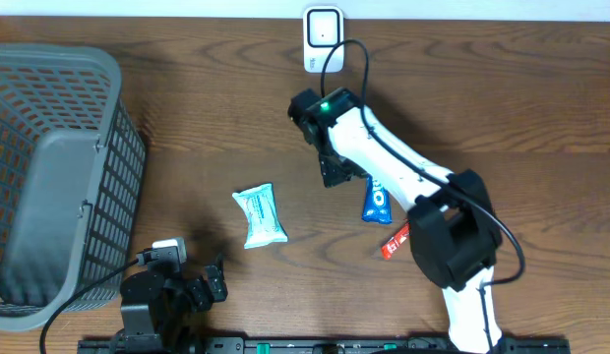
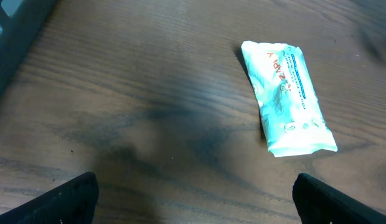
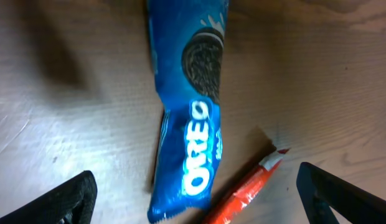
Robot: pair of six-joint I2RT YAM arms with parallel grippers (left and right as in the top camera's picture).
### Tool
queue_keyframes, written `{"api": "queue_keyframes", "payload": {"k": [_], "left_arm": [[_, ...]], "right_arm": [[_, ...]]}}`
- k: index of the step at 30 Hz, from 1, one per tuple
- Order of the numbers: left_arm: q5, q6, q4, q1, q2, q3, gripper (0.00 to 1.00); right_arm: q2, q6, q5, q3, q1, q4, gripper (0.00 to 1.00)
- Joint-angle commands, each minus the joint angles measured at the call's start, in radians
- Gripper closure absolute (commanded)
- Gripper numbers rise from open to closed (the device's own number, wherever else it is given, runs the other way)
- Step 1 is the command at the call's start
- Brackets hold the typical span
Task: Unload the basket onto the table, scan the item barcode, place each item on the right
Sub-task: 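Return the right gripper to the blue Oreo pack and grasp it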
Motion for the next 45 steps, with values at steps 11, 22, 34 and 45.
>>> {"api": "queue_keyframes", "payload": {"k": [11,22,34,45], "left_arm": [[0.012,-0.009,-0.041,0.004,-0.008,-0.005,0.00],[0.012,-0.009,-0.041,0.004,-0.008,-0.005,0.00],[0.012,-0.008,-0.041,0.004,-0.008,-0.005,0.00],[0.012,-0.008,-0.041,0.004,-0.008,-0.005,0.00]], "right_arm": [[0.173,0.076,0.104,-0.002,0.006,0.012,0.08],[0.264,0.174,0.145,-0.019,-0.005,0.004,0.32],[0.275,0.205,0.129,-0.143,-0.052,0.083,0.99],[0.221,-0.327,-0.533,0.231,-0.073,-0.148,0.99]]}}
